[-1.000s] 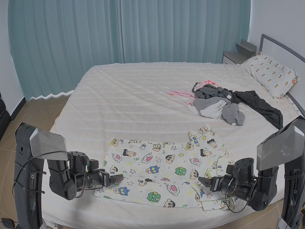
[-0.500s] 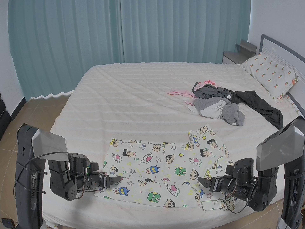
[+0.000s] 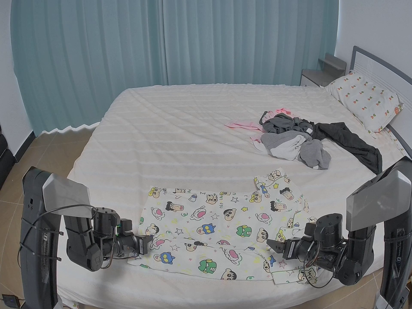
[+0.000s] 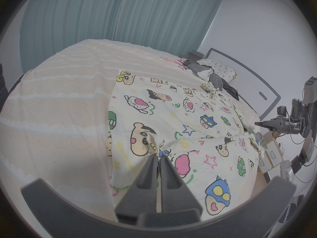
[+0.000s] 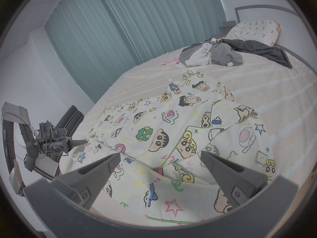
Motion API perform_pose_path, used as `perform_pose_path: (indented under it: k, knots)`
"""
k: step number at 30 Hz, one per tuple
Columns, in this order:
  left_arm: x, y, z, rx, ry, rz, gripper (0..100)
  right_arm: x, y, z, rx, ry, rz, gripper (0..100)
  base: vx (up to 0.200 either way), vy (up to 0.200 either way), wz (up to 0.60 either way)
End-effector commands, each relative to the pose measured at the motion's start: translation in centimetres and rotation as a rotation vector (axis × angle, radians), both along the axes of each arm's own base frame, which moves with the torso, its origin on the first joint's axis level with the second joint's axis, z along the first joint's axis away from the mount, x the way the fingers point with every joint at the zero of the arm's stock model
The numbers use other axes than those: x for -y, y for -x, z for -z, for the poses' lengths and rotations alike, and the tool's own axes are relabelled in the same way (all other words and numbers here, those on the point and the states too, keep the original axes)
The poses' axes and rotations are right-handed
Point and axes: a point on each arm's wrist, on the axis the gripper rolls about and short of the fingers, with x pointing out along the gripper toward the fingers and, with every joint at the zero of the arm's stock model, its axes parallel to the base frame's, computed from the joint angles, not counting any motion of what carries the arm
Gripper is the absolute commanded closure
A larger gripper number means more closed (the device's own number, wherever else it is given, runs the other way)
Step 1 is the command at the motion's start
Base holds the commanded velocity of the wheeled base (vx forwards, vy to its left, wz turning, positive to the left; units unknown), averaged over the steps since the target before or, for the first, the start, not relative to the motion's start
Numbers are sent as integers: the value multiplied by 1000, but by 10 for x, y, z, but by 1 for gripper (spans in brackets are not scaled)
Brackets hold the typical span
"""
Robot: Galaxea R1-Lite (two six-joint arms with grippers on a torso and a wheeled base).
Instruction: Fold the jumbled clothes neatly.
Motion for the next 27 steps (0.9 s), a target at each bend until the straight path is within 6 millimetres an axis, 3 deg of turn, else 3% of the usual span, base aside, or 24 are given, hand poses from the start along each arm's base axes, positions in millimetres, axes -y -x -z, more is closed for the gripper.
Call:
perform_pose_path:
  k: [1,16,22,27]
  knots:
    - [-2,2,-8,11,-1,-7,100,0,0,1,-2,2,-1,0,0,0,0]
    - [5,25,-33,-74,-83,-24,100,0,-1,5,-12,6,2,0,0,0,0]
    - [7,21,-44,-156,-115,-37,100,0,-1,5,-12,7,1,0,0,0,0]
    - [9,9,-49,-125,-110,-49,100,0,0,5,-13,9,1,0,0,0,0]
